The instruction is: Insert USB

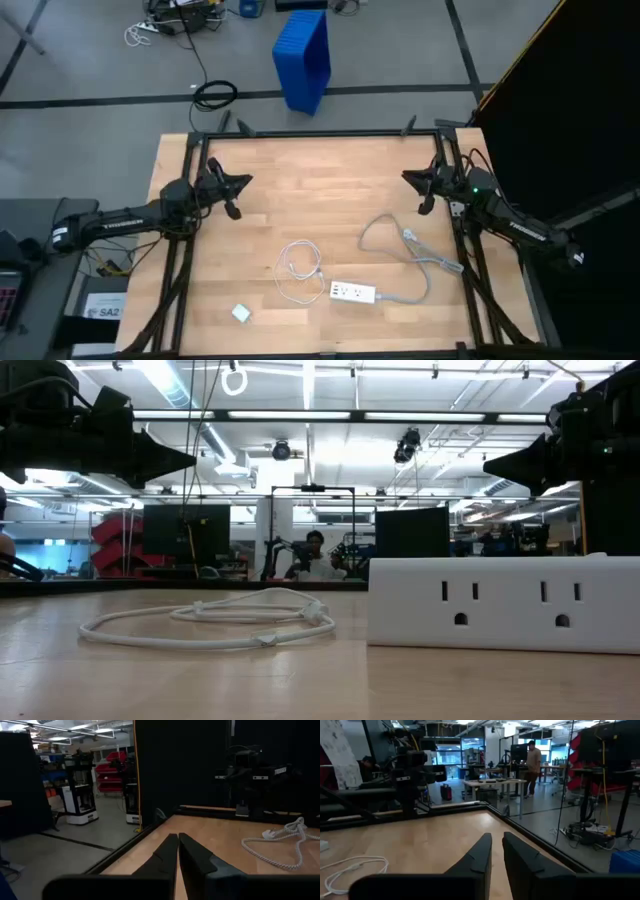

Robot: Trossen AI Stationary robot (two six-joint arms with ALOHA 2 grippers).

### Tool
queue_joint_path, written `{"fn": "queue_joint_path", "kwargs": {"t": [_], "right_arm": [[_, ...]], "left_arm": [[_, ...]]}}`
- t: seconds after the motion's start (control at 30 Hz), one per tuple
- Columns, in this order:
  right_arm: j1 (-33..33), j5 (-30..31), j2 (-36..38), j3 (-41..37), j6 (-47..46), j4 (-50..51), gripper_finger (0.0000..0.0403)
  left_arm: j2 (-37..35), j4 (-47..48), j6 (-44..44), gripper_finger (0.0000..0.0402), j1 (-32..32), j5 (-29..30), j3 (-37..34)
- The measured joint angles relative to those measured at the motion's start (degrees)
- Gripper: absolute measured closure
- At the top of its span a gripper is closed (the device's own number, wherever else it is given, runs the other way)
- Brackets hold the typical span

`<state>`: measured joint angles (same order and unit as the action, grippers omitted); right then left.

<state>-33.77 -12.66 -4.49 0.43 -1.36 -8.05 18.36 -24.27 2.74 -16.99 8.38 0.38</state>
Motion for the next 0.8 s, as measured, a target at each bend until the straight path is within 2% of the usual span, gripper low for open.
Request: {"fn": "queue_joint_path", "kwargs": {"t": [0.53, 0.8], "right_arm": [[0.0, 0.0, 0.0, 0.0, 0.0, 0.0, 0.0362], [0.0, 0.0, 0.0, 0.0, 0.0, 0.0, 0.0369]], "left_arm": [[0.0, 0.0, 0.0, 0.0401, 0.0, 0.0, 0.0], [0.0, 0.0, 0.0, 0.0401, 0.0, 0.0, 0.0]]}}
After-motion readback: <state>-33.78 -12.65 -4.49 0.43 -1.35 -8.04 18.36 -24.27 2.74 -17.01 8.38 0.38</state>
